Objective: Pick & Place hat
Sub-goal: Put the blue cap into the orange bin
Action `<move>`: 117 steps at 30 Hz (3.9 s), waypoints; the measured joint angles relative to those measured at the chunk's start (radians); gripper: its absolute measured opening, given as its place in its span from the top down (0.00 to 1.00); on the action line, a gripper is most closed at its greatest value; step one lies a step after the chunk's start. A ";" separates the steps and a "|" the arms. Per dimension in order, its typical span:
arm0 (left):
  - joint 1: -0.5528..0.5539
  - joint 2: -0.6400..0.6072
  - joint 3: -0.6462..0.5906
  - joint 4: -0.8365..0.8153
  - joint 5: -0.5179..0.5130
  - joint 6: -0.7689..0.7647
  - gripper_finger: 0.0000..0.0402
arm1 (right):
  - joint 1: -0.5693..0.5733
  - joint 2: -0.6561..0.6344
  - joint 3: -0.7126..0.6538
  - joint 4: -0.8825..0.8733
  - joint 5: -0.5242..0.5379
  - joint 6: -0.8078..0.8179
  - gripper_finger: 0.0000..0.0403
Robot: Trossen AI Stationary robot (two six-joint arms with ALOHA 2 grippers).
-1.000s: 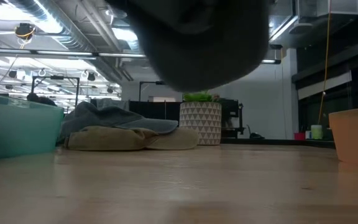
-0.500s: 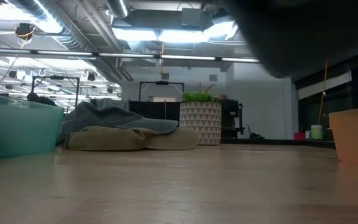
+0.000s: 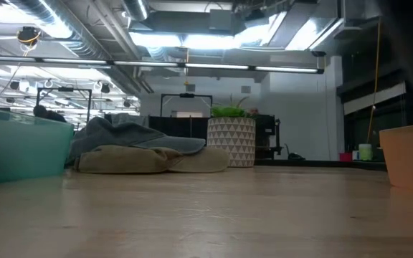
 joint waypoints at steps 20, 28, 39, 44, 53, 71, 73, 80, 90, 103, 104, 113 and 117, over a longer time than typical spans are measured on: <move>0.000 0.009 0.000 0.001 -0.029 -0.003 0.60 | 0.063 -0.001 0.000 -0.001 -0.280 0.335 0.98; 0.021 0.093 -0.002 -0.004 0.023 0.003 0.66 | 0.055 0.003 0.000 -0.002 -0.202 0.259 0.98; 0.035 0.104 -0.002 0.000 0.097 0.016 0.71 | 0.049 0.058 -0.050 0.000 -0.307 0.108 0.98; 0.035 0.104 -0.002 0.000 0.097 0.019 0.71 | 0.048 0.059 -0.162 0.000 -0.367 0.171 0.98; 0.035 0.104 -0.002 0.001 0.087 0.019 0.72 | 0.049 0.059 -0.221 -0.002 -0.248 0.102 0.98; 0.035 0.104 -0.002 0.008 0.022 0.019 0.71 | 0.029 0.058 -0.213 -0.001 0.017 -0.085 0.98; 0.035 0.104 -0.002 0.008 0.022 0.019 0.71 | 0.024 0.058 -0.213 -0.001 -0.007 -0.089 0.98; 0.035 0.104 -0.001 0.008 0.023 0.019 0.72 | 0.017 0.058 -0.213 -0.001 -0.169 -0.004 0.98; 0.035 0.104 -0.001 0.008 0.025 0.019 0.72 | 0.017 0.058 -0.213 -0.001 -0.455 0.183 0.95; 0.035 0.104 0.000 0.007 0.026 0.039 0.72 | 0.011 0.058 -0.182 0.015 -0.681 0.579 0.56; 0.035 0.104 0.000 0.007 0.026 0.050 0.72 | 0.010 0.058 -0.168 0.024 -0.684 0.589 0.54; 0.035 0.104 0.000 0.008 0.025 0.090 0.73 | 0.010 0.059 0.050 0.068 -0.553 0.667 0.45; 0.035 0.104 0.000 0.008 0.025 0.106 0.73 | -0.003 0.058 0.099 0.166 -0.427 0.635 0.46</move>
